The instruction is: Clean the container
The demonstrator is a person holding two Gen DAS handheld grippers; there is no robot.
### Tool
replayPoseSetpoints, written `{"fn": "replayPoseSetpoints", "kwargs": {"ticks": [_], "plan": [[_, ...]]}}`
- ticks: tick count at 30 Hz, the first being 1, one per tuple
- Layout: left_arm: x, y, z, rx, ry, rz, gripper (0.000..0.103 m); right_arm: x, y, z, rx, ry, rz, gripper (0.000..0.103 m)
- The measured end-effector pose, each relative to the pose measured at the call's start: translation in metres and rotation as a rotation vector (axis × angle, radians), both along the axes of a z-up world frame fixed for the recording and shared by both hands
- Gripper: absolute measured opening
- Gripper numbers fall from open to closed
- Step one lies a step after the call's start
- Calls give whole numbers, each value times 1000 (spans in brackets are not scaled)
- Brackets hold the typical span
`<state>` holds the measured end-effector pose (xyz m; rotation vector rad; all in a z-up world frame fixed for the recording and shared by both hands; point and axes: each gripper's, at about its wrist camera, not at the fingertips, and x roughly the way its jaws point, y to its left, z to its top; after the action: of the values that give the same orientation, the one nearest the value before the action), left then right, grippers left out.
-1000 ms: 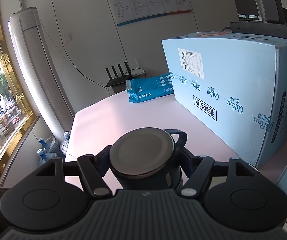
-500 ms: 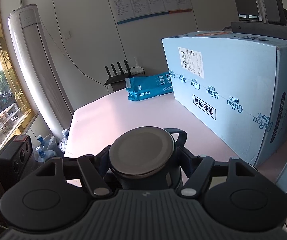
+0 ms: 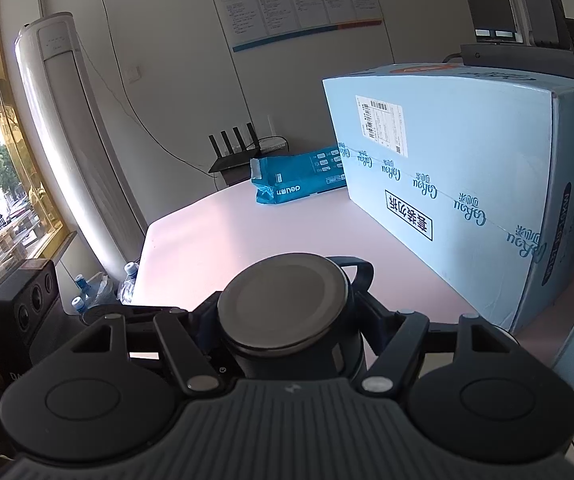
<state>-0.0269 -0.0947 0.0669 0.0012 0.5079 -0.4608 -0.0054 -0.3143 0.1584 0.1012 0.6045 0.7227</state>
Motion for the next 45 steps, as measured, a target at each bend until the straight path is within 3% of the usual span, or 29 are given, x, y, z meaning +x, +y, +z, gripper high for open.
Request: {"fn": "replayPoseSetpoints", "kwargs": {"ticks": [13, 21, 26, 33, 45], "plan": [[5, -7, -56, 91, 171, 13, 20, 0, -1, -1, 14, 6, -5, 73], [6, -7, -63, 146, 224, 27, 20, 2, -1, 0, 17, 8, -9, 73], [1, -7, -56, 131, 213, 29, 20, 2, 0, 0, 14, 8, -12, 73], [-12, -9, -28, 69, 113, 16, 20, 1, 0, 0, 16, 7, -17, 73], [-22, -6, 13, 5, 22, 47, 20, 1, 0, -1, 24, 8, -19, 73]]}}
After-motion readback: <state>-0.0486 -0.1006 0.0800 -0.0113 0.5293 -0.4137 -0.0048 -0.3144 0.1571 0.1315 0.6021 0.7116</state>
